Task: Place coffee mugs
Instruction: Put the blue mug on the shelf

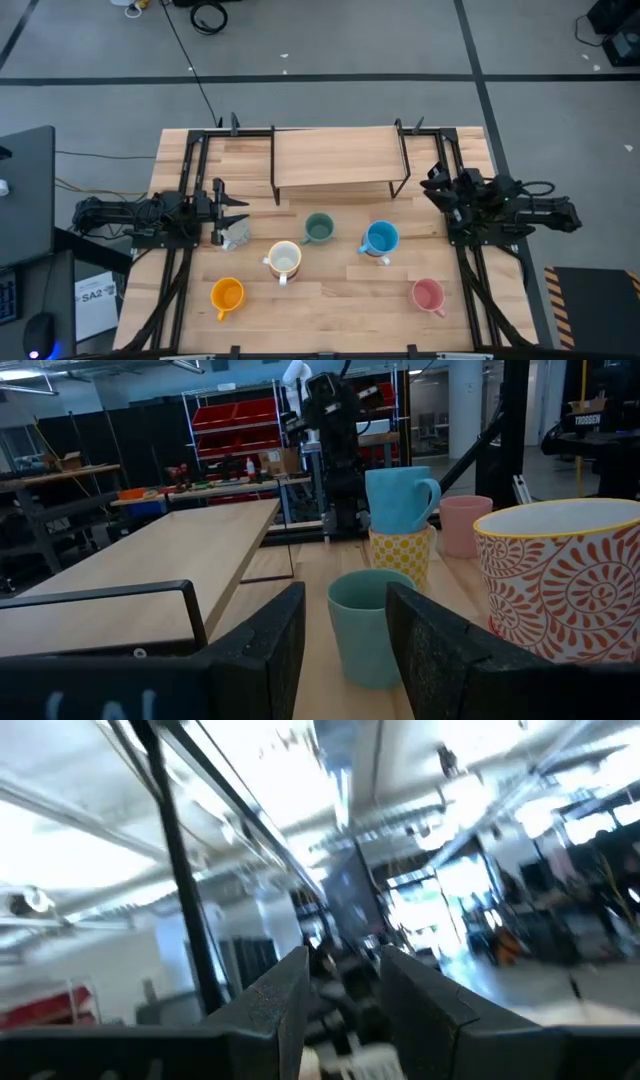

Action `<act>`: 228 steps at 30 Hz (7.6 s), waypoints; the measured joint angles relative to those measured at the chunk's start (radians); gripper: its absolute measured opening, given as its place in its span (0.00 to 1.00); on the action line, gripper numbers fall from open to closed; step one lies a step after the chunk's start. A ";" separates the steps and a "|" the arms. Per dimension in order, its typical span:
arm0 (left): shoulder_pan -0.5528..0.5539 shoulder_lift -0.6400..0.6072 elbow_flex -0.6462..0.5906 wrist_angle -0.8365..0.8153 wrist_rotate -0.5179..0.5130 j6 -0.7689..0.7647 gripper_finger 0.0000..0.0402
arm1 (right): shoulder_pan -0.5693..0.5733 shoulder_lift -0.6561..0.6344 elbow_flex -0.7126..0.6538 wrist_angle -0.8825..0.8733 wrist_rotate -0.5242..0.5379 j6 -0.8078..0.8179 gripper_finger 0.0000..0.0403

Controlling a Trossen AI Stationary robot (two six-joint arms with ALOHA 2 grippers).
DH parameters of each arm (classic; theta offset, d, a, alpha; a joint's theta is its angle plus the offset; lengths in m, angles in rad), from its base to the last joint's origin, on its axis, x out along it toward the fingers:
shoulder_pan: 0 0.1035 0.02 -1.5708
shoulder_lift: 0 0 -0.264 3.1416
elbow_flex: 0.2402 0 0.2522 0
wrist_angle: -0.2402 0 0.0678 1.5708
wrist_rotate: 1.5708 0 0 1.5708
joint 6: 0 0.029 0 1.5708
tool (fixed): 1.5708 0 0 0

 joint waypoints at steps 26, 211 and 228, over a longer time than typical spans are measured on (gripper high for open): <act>0.000 0.000 0.000 0.000 0.000 0.000 0.37 | 0.000 0.561 0.632 -0.386 -0.109 -0.011 0.33; 0.000 0.001 0.000 -0.001 -0.001 -0.028 0.37 | -0.806 1.613 1.700 -1.743 0.016 -0.372 0.08; 0.000 0.000 0.000 -0.001 -0.001 -0.028 0.37 | -0.814 1.612 1.642 -1.695 0.017 -0.383 0.08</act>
